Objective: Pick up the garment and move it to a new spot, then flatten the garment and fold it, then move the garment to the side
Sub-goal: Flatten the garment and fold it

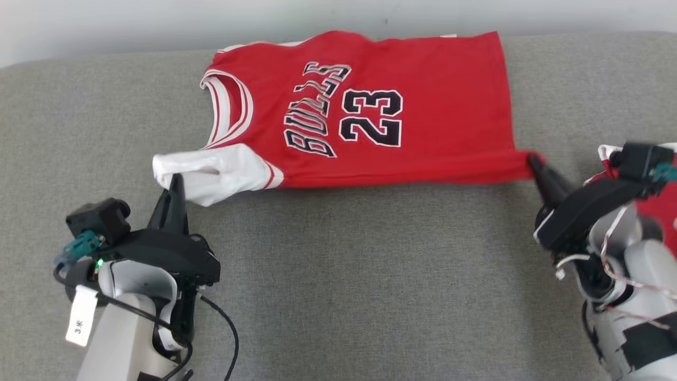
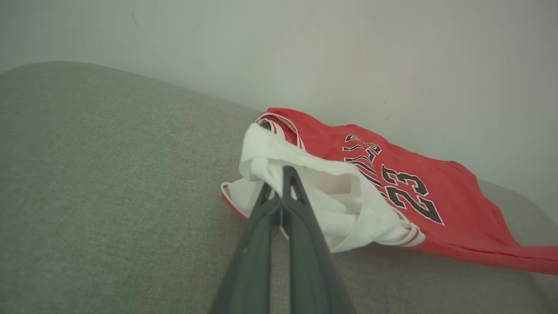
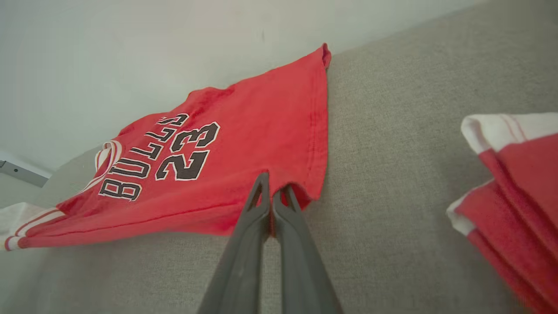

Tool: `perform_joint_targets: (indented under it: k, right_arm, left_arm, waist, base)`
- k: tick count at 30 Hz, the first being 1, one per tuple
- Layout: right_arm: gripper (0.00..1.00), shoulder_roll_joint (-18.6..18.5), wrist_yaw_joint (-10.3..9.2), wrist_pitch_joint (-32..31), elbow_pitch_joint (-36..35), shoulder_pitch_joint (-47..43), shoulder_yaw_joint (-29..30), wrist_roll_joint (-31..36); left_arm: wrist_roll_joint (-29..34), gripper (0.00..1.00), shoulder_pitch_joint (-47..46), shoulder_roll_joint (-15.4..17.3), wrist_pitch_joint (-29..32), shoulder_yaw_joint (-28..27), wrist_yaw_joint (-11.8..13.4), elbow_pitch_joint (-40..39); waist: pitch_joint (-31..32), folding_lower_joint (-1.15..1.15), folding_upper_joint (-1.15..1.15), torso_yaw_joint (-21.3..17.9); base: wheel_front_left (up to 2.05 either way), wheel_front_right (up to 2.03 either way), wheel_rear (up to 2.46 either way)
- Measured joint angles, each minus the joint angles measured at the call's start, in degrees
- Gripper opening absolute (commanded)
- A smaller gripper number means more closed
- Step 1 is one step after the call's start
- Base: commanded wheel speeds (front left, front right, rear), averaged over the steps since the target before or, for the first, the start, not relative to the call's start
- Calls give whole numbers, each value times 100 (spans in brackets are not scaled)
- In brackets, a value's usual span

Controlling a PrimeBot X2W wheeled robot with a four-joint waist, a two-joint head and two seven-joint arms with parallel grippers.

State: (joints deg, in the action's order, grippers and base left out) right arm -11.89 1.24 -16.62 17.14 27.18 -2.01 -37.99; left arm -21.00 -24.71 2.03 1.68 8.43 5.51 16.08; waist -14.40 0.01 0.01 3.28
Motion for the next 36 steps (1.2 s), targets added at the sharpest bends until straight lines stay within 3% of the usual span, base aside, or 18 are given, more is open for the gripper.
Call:
perform_joint_targets:
  k: [7,15,22,26,36]
  right_arm:
    - [0,172,129,110,432,-364,21,-205]
    - [0,266,232,414,548,-729,48,-227]
    - [0,274,220,639,470,-1589,74,-160]
    - [0,274,101,713,335,-2128,78,-53]
    - [0,249,20,704,63,-2644,25,40]
  left_arm:
    - [33,0,20,0,-164,1,-48,521]
    - [-137,0,722,1,-375,18,-112,611]
    - [-198,0,1483,2,-430,170,-156,636]
    - [-241,0,2006,3,-475,169,-149,554]
    - [-271,0,2606,23,-481,275,-98,282]
  waist:
    - [197,-1,-1,-39]
    - [638,-1,-1,-12]
    - [1091,-2,-2,87]
    - [1371,-2,-2,181]
    - [1629,-2,-2,263]
  base:
    - [0,0,0]
    - [0,0,0]
    - [0,0,0]
    - [0,0,0]
    - [0,0,0]
